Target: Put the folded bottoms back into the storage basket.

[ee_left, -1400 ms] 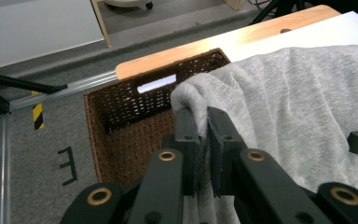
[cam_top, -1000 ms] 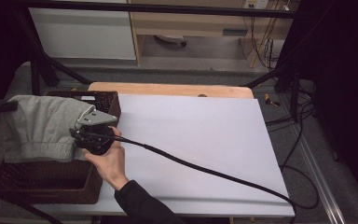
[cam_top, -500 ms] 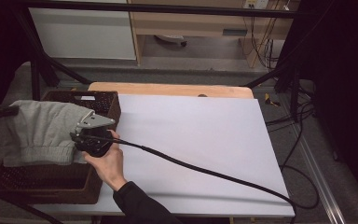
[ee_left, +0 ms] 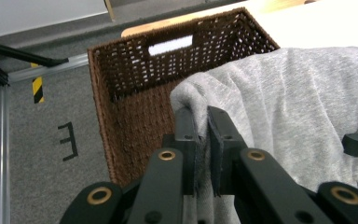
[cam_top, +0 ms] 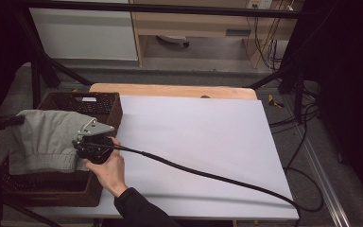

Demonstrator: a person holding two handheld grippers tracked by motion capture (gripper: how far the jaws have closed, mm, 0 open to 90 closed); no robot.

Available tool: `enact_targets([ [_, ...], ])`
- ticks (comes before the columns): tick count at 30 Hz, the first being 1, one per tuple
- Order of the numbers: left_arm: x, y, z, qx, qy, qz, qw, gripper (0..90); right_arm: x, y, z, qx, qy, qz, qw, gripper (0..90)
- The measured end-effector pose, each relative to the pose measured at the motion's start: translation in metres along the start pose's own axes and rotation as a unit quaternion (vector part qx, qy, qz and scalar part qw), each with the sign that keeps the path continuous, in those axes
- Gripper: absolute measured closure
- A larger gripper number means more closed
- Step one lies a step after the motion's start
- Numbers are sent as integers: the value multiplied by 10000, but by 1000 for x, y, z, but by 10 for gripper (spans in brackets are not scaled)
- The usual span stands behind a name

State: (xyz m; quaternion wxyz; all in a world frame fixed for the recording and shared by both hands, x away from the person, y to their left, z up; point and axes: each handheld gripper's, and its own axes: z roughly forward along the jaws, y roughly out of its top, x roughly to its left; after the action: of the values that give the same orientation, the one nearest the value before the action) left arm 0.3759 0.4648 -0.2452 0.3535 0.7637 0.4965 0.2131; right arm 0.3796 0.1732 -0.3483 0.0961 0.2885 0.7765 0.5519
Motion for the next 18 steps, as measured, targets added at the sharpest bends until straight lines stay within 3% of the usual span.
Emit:
enact_targets([
  [7, 5, -10, 8, 102, -29, -119, 9999, 833, 0, -10, 8, 123, -8, 14, 9999, 730],
  [13, 7, -17, 21, 352, -44, -267, 9990, 827, -1, -16, 13, 274, -68, -40, 9996, 703],
  [14, 8, -18, 24, 423, -21, -366, 9984, 814, -2, -16, 13, 328, -40, -70, 9994, 655],
  [16, 10, -20, 26, 331, 76, -447, 9984, 748, -5, -14, 13, 367, -100, -192, 9991, 483],
  [18, 11, -20, 26, 165, 72, -464, 9988, 662, -8, -11, 9, 312, -274, -546, 9976, 363],
])
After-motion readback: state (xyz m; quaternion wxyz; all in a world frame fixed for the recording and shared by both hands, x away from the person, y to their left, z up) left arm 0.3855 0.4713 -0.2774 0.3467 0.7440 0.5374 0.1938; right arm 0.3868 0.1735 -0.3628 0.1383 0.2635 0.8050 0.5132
